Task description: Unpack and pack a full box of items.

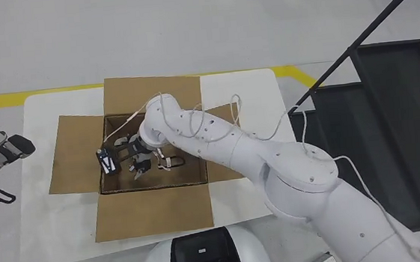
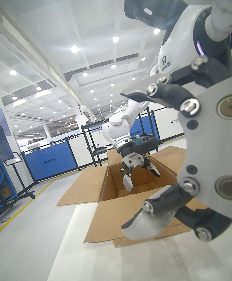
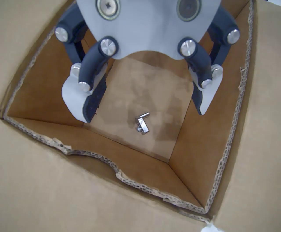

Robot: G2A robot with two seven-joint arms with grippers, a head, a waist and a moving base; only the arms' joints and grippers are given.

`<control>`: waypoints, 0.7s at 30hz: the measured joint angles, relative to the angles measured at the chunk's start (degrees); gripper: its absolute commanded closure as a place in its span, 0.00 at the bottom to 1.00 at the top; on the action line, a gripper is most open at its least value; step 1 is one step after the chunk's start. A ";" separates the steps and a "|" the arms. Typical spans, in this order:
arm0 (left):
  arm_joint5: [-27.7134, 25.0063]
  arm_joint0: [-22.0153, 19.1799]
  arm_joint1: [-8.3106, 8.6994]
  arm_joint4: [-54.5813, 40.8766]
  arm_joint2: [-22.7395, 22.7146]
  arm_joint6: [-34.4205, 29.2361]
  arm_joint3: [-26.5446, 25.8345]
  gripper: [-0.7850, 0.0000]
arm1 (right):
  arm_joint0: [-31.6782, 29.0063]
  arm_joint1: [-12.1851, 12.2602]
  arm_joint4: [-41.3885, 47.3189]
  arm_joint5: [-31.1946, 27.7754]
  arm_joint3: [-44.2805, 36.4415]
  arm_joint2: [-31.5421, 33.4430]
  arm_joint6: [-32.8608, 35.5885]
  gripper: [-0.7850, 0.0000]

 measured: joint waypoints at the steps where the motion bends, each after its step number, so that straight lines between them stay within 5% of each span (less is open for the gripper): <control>1: 0.00 0.00 0.00 0.00 0.00 0.00 0.00 0.00 | -0.13 -0.88 -1.02 0.02 1.54 0.00 -0.89 0.00; 4: 0.00 0.00 0.00 0.00 0.00 0.00 0.00 0.00 | -0.35 -3.04 -3.04 -0.83 5.14 0.00 -2.99 0.00; 21: 0.00 0.00 0.00 0.00 0.00 0.00 0.00 0.00 | -0.86 -3.05 -2.97 -0.22 5.46 0.05 -2.09 0.00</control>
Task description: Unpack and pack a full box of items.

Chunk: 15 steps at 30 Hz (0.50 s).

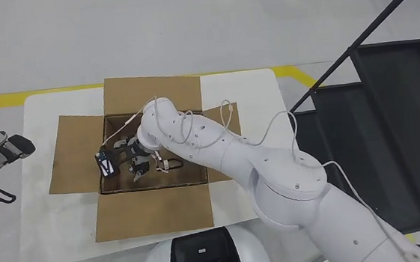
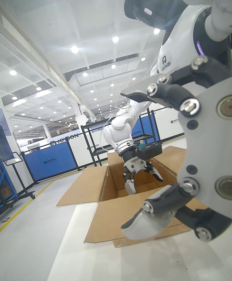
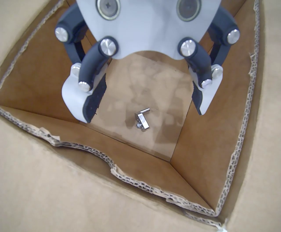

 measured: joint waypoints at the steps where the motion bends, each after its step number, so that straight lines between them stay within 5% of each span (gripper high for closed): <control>1: 0.00 0.00 0.00 0.00 0.00 0.00 0.00 0.00 | -0.32 -0.07 0.27 0.61 0.14 0.19 0.89 0.00; 9: 0.00 0.00 0.00 0.00 0.00 0.00 0.00 0.00 | -2.65 -2.09 5.82 2.18 2.62 2.25 10.59 0.00; 15: 0.00 0.00 0.00 0.00 0.00 0.00 0.00 0.00 | -3.85 -3.37 5.65 4.92 6.88 2.58 9.45 0.00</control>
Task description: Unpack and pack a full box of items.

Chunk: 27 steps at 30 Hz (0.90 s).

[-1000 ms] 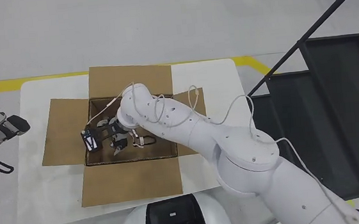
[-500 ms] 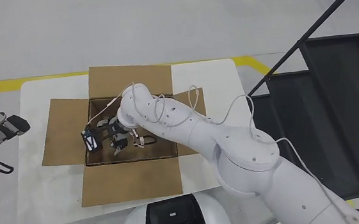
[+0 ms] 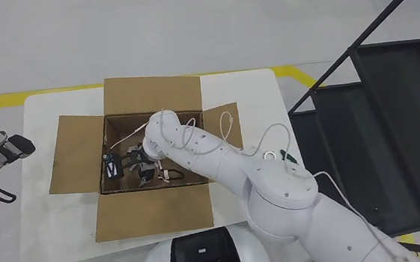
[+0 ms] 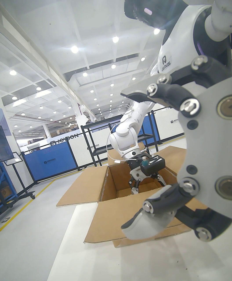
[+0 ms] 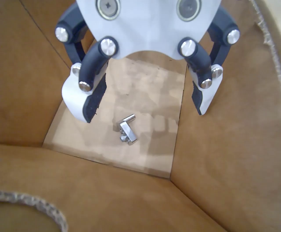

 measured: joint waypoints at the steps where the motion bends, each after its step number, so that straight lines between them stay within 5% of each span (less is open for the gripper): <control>1: 0.00 0.00 0.00 0.00 0.00 0.00 0.00 0.00 | -0.11 -0.16 -0.27 0.64 0.58 0.00 -0.42 0.00; 27: 0.16 0.92 -0.22 3.46 0.67 3.79 -2.33 0.00 | -0.11 -2.82 3.67 3.61 7.69 3.90 -6.63 0.00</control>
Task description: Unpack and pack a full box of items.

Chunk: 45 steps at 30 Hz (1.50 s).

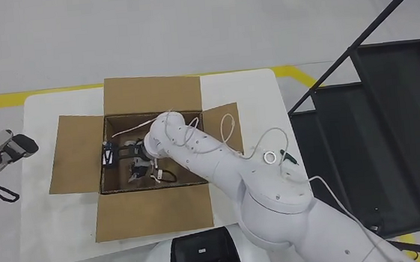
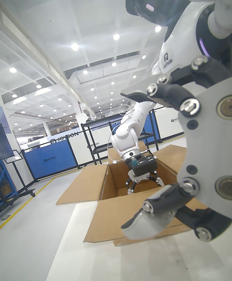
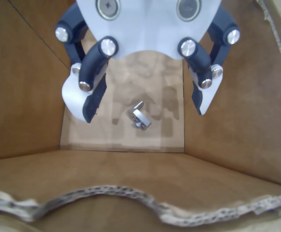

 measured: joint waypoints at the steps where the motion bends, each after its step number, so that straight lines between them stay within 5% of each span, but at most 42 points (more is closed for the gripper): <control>1: -0.39 0.06 -0.02 1.05 0.12 0.56 -0.25 0.00 | 0.05 0.07 0.01 -0.17 0.17 0.09 -0.22 0.00; 18: -1.34 -5.29 -1.45 20.22 8.68 12.08 4.18 0.00 | 1.09 1.08 -1.52 -2.10 -0.64 1.03 -1.38 0.00; 40: -1.60 -11.22 -3.13 17.30 17.28 2.55 6.11 0.00 | -1.48 1.75 -3.86 -2.05 -0.45 1.20 5.96 0.00; 43: -1.32 -11.80 -2.98 16.02 15.98 3.26 8.03 0.00 | -1.60 1.60 -5.48 -1.67 -0.85 0.62 7.07 0.11; 45: -0.94 -11.96 -2.82 14.19 14.77 3.20 9.42 0.00 | -1.70 1.49 -6.16 -0.91 -0.97 0.45 7.10 0.29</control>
